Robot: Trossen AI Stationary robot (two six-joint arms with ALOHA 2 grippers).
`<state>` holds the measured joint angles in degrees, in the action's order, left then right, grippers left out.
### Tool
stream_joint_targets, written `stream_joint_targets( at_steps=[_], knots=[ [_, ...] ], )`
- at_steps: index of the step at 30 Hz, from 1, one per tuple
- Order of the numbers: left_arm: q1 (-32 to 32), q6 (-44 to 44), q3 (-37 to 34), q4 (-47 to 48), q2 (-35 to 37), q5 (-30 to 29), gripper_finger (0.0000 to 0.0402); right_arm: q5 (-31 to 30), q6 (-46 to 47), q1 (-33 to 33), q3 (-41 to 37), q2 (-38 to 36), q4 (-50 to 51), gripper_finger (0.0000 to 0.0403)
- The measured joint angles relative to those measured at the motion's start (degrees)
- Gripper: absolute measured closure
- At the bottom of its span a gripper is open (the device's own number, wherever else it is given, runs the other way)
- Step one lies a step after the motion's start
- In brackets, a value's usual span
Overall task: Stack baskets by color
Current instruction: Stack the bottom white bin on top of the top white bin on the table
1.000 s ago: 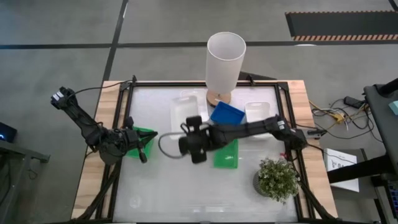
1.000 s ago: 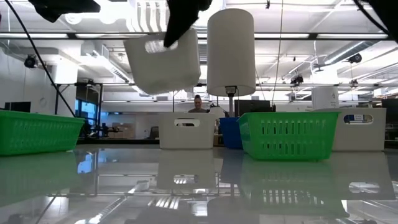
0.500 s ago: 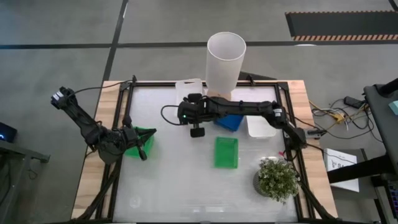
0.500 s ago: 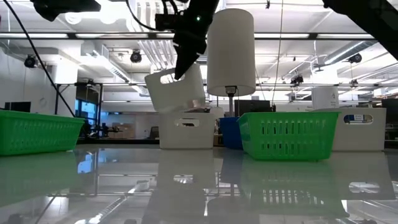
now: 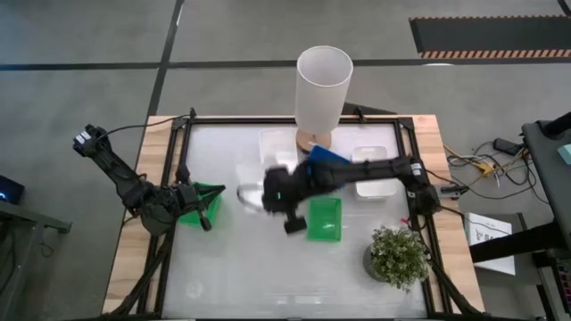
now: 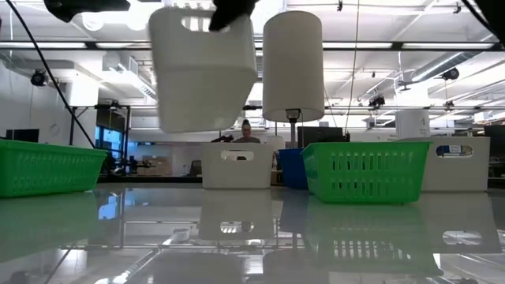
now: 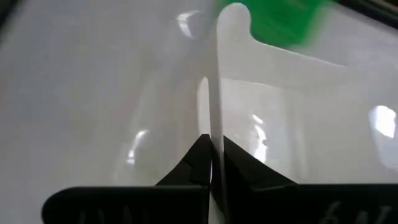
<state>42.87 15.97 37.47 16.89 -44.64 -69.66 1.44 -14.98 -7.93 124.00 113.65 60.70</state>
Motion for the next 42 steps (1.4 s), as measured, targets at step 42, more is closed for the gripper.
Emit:
stream_joint_targets(
  at_steps=[42],
  knots=[
    [-0.3,9.4,0.5,-31.8,-31.4,25.5,0.0396,-13.5,11.4,-10.2,-32.2,-4.2,-27.6,0.0265]
  ],
)
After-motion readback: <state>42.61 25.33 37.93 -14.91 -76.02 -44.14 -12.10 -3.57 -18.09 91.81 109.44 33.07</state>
